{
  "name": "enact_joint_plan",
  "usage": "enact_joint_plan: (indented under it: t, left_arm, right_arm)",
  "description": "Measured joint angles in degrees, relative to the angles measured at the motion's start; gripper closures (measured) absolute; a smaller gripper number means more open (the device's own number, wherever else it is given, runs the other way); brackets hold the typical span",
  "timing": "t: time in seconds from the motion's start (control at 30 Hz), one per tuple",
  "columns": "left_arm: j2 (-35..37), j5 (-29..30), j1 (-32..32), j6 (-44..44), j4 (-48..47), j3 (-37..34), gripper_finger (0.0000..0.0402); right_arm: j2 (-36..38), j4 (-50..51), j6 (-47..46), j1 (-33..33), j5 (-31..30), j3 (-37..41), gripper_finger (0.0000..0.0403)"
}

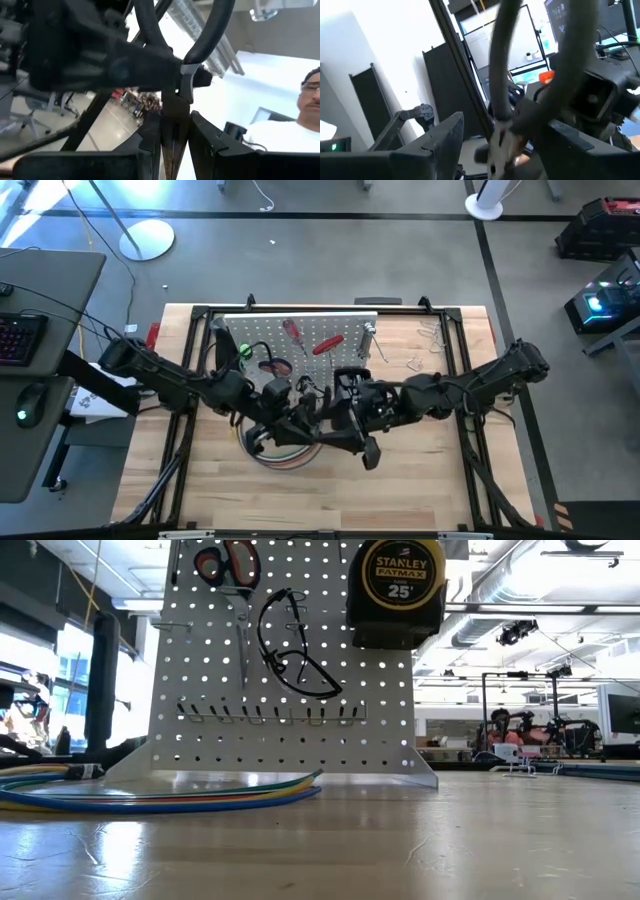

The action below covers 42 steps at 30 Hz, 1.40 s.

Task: Hang tools onto peg board
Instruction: Hang the plier on the peg board

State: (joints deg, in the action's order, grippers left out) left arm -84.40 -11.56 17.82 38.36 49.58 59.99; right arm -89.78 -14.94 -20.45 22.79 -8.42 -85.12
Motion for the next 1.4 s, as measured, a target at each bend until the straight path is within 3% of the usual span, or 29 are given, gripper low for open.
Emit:
enact_joint_plan:
  t: [0.17,0.43,0.6,0.73,0.87,0.97,1.07,1.17,1.3,1.4]
  left_arm:
    - [-0.1,0.1,0.0,-0.5,-0.4,0.0,0.0341]
    - [0.0,-0.7,-0.1,-0.3,-0.3,0.1,0.0341]
    - [0.1,-0.8,-0.1,-0.3,-1.1,0.1,0.0341]
    - [0.1,-0.8,-0.1,0.0,-1.4,0.1,0.0341]
    - [0.1,-0.8,-0.3,3.6,-2.0,0.1,0.0341]
    - [1.2,0.0,-0.3,6.1,-5.0,0.1,0.0297]
    - [3.5,-2.6,-0.3,8.2,-12.4,-0.1,0.0246]
    - [8.4,-7.6,-0.3,10.5,-22.9,-0.1,0.0230]
    - [15.8,-6.5,3.6,6.9,-43.4,0.1,0.0275]
    - [19.9,2.9,8.0,5.6,-59.8,0.0,0.0340]
  right_arm:
    - [0.0,1.4,1.4,0.0,0.7,0.0,0.0219]
    - [0.1,2.1,2.9,-0.2,0.4,0.0,0.0378]
    - [0.1,1.9,4.2,-0.1,0.2,0.0,0.0355]
    - [0.1,2.3,4.4,0.5,-2.0,0.0,0.0386]
    - [0.3,2.2,4.0,0.9,-3.0,0.0,0.0386]
    - [1.1,3.2,4.5,1.8,-3.5,0.1,0.0386]
    - [2.8,3.1,6.0,3.7,-4.6,0.1,0.0386]
    - [5.2,3.6,8.2,6.1,-6.9,-0.1,0.0386]
    - [6.8,7.2,10.5,8.5,-13.1,-0.1,0.0386]
    - [7.0,8.5,10.4,8.7,-16.2,0.0,0.0386]
